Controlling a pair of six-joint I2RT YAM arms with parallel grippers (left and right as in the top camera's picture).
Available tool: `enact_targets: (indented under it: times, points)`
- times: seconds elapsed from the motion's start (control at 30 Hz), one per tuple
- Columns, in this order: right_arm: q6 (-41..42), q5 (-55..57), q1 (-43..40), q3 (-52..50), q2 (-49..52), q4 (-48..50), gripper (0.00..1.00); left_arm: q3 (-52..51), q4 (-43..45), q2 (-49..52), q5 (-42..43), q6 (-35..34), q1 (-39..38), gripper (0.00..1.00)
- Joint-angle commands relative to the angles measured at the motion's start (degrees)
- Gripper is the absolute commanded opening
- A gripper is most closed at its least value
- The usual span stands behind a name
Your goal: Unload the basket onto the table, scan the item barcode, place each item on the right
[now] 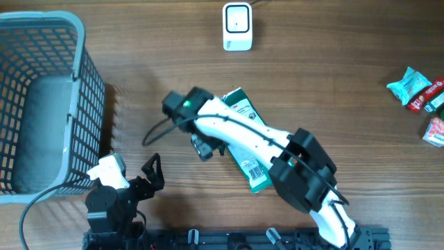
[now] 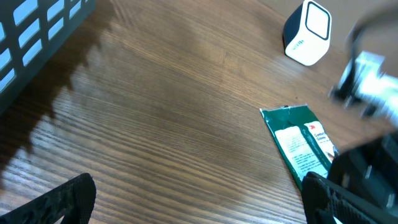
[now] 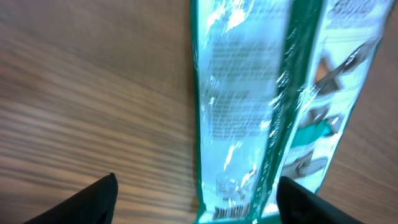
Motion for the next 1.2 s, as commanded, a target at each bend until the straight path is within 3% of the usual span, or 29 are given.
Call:
enact_targets:
  times: [0.0, 0.17, 0.23, 0.43, 0.6, 0.63, 0.73, 0.77, 0.8, 0.9, 1.03, 1.1, 1.17]
  points:
    - [-3.58, -6.38, -7.82, 5.07, -1.81, 0.50, 0.95, -0.20, 0.13, -0.39, 0.48, -0.52, -0.28, 1.00]
    - [-16.96, -21.14, -25.94, -0.22, -1.79, -0.44, 0.99, -0.20, 0.13, -0.39, 0.48, -0.52, -0.28, 1.00]
    - [-22.47, -24.04, -28.17, -3.65, -1.79, 0.39, 1.00, -0.20, 0.13, -0.39, 0.48, -0.52, -0.28, 1.00]
    - [-22.77, -27.54, -27.36, -18.95, -1.79, 11.61, 1.00, -0.20, 0.13, -0.39, 0.48, -0.52, -0.28, 1.00]
    - [-15.87, -24.57, -26.51, -31.89, -1.77, 22.60, 1.00, -0.20, 0.13, -0.39, 0.48, -0.52, -0.28, 1.00]
    - [-15.43, -24.35, -25.44, -34.69, -1.77, 24.33, 0.94, -0.20, 0.13, -0.39, 0.48, -0.52, -0.28, 1.00]
    - [-14.05, -21.35, -20.81, -41.51, -1.66, 29.09, 0.41, -0.20, 0.13, -0.39, 0.48, -0.52, -0.28, 1.00]
    - [-14.08, -21.38, -19.56, -42.82, -1.66, 29.97, 0.17, -0.20, 0.13, -0.39, 0.48, -0.52, -0.28, 1.00]
    - [-14.10, -21.53, -18.82, -43.39, -1.66, 30.38, 0.04, -0.20, 0.13, -0.39, 0.48, -0.52, -0.28, 1.00]
    - [-13.97, -25.66, -19.17, -38.88, -1.86, 27.17, 0.04, -0.20, 0.13, -0.39, 0.48, -0.52, -0.28, 1.00]
    - [-19.43, -34.36, -23.85, -21.79, -9.20, 13.68, 0.05, -0.20, 0.13, -0.39, 0.48, -0.52, -0.28, 1.00]
    - [-24.63, -39.69, -25.81, -19.52, -15.91, 14.27, 0.04, -0.20, 0.13, -0.39, 0.48, -0.52, -0.28, 1.00]
    - [-24.81, -41.57, -26.43, -19.52, -23.17, 15.80, 0.04, -0.20, 0.13, -0.39, 0.48, -0.52, -0.28, 1.00]
